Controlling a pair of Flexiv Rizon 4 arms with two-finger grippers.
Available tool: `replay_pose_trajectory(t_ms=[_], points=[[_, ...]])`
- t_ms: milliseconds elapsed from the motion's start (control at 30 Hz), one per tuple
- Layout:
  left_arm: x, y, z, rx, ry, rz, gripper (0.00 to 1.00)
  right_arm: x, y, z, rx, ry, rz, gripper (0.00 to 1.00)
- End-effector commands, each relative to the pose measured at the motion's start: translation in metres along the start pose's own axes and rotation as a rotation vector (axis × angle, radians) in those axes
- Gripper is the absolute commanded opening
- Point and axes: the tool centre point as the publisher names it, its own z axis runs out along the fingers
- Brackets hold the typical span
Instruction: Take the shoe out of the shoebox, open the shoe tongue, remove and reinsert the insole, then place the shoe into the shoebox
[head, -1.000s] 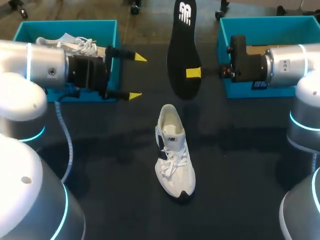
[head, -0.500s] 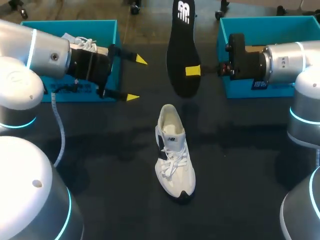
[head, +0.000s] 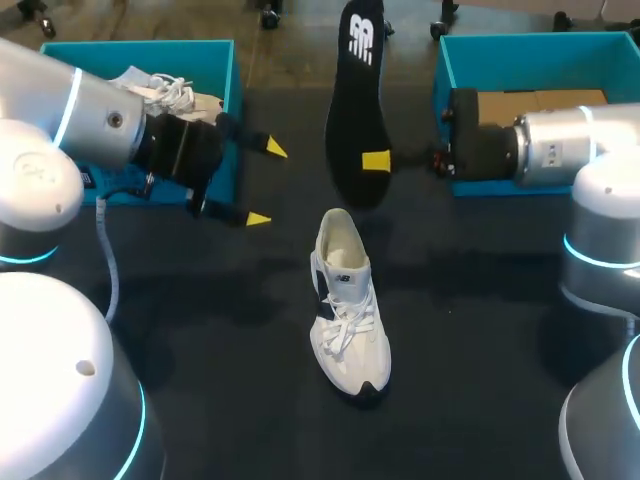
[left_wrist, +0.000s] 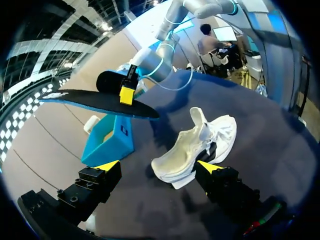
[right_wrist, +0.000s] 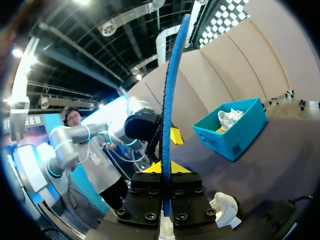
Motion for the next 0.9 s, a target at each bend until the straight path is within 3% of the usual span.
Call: replay_pose_trajectory(t_ms=[33,267,433,900], points=[[0.017,0.006,0.007,-0.021,-0.003,-0.032,1.00,-0.008,-0.004,0.009,-0.001,0.018,-0.016,0.00],[0.032,0.021,0.019,-0.054,0.018,-0.102,1.00,-0.015,-0.023,0.021,0.036,0.077,-0.030,0.00],[0.041,0.029,0.026,-0.073,0.010,-0.173,1.00,-0.020,-0.037,0.029,0.019,0.128,-0.018,0.00],[0.046,0.030,0.028,-0.078,0.006,-0.197,1.00,-0.020,-0.037,0.029,0.019,0.128,-0.018,0.00]])
